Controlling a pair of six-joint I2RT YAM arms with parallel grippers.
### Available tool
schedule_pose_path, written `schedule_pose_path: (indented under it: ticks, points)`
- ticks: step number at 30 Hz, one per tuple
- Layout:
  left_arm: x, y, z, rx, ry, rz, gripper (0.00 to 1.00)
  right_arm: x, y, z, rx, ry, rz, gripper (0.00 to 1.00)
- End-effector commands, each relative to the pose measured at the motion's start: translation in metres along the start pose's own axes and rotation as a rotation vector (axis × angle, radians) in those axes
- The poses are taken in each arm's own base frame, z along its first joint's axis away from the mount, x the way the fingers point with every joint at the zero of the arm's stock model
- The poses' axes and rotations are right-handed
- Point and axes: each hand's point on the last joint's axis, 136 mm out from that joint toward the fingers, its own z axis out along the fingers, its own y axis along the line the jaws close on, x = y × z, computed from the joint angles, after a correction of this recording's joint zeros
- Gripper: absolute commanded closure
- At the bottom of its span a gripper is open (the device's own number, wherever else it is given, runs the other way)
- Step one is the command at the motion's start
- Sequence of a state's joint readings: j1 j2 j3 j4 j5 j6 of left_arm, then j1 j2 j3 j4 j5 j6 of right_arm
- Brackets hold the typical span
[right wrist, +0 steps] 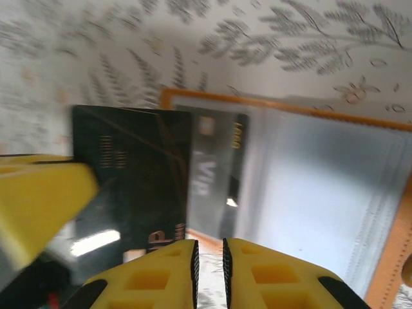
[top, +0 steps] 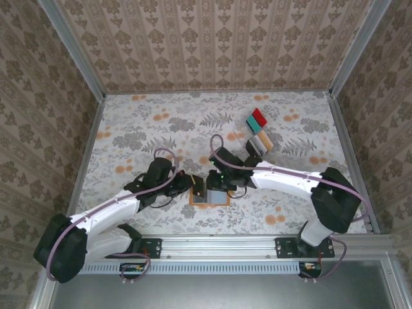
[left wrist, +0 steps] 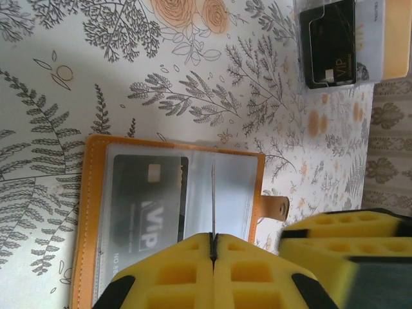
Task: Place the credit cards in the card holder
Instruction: Insert the credit card into the card slot.
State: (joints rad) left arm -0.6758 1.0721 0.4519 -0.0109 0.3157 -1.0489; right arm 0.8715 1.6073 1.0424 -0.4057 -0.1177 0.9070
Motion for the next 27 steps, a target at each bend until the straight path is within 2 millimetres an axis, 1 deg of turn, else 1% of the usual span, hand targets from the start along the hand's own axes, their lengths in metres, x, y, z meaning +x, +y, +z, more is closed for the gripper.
schedule_pose_path:
  ticks: [1,7,13,16,19,27]
  points:
    - [0.0,0.003,0.003,-0.022,-0.013,0.044,1.0,-0.001,-0.039,-0.002,0.208,-0.02,-0.006,0.8]
    - [0.004,0.006,0.01,-0.033,0.005,0.05,1.0,0.002,-0.075,-0.003,0.305,-0.029,0.039,0.79]
    - [0.005,0.004,0.017,-0.029,0.026,0.059,1.0,0.008,-0.097,-0.002,0.354,-0.024,0.071,0.79]
    - [0.005,0.002,0.02,-0.023,0.039,0.06,1.0,0.01,-0.102,-0.002,0.361,-0.03,0.082,0.78]
    - [0.006,-0.002,0.022,-0.008,0.045,0.067,1.0,0.013,-0.104,0.002,0.347,-0.019,0.096,0.78]
    - [0.01,-0.006,0.031,0.035,0.059,0.096,1.0,0.022,-0.117,0.011,0.377,0.013,0.105,0.81]
